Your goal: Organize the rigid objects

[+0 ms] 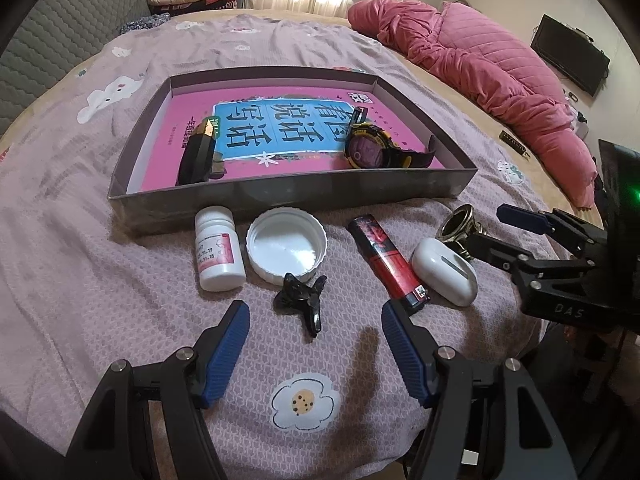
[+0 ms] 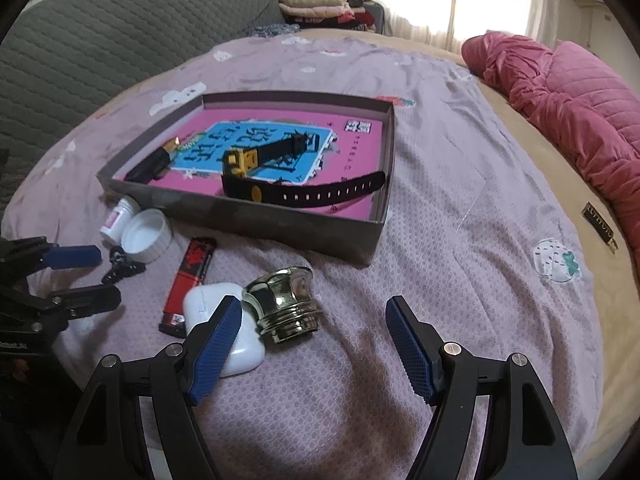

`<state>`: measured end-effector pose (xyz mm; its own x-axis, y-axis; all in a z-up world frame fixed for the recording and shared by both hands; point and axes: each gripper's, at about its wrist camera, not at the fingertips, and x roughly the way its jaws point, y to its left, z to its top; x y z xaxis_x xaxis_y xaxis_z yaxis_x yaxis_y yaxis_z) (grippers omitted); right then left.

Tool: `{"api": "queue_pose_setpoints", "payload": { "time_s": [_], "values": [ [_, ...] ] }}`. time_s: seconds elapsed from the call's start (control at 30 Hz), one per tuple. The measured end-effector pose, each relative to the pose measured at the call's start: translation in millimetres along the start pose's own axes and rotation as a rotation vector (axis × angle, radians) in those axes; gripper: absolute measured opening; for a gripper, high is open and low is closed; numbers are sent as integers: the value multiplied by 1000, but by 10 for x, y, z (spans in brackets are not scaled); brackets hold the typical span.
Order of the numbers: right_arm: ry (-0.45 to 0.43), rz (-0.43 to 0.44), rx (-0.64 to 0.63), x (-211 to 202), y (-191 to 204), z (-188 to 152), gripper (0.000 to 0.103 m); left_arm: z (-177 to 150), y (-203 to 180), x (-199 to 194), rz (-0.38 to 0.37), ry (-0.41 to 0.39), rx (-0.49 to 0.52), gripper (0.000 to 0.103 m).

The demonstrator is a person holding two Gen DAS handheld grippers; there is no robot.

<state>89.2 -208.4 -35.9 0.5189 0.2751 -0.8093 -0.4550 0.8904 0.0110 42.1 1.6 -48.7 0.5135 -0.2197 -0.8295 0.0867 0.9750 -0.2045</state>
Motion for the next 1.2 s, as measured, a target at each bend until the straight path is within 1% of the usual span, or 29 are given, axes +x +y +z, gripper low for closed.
{"api": "queue_pose_setpoints", "payload": {
  "time_s": [0.23, 0.57, 0.83, 0.9, 1.03, 1.13, 1.2],
  "values": [
    [23, -6, -2, 114, -10, 20, 76, 11, 18, 45, -2, 4, -6, 68],
    [9, -29, -46, 182, 39, 80, 76, 25, 33, 94, 0, 8, -10, 68],
    [17, 1, -6, 232, -6, 106, 76, 30, 69, 127, 8, 13, -17, 68],
    [22, 13, 1, 253, -13, 117, 72, 31, 66, 137, 12, 13, -13, 68],
    [24, 15, -3, 279, 6, 131, 68, 36, 71, 142, 14, 11, -11, 68],
    [27, 20, -17, 299, 46, 130, 61, 45, 94, 149, 18, 11, -13, 65],
    [30, 26, -26, 312, 71, 133, 53, 56, 103, 154, 22, 11, -14, 61]
  ]
}}
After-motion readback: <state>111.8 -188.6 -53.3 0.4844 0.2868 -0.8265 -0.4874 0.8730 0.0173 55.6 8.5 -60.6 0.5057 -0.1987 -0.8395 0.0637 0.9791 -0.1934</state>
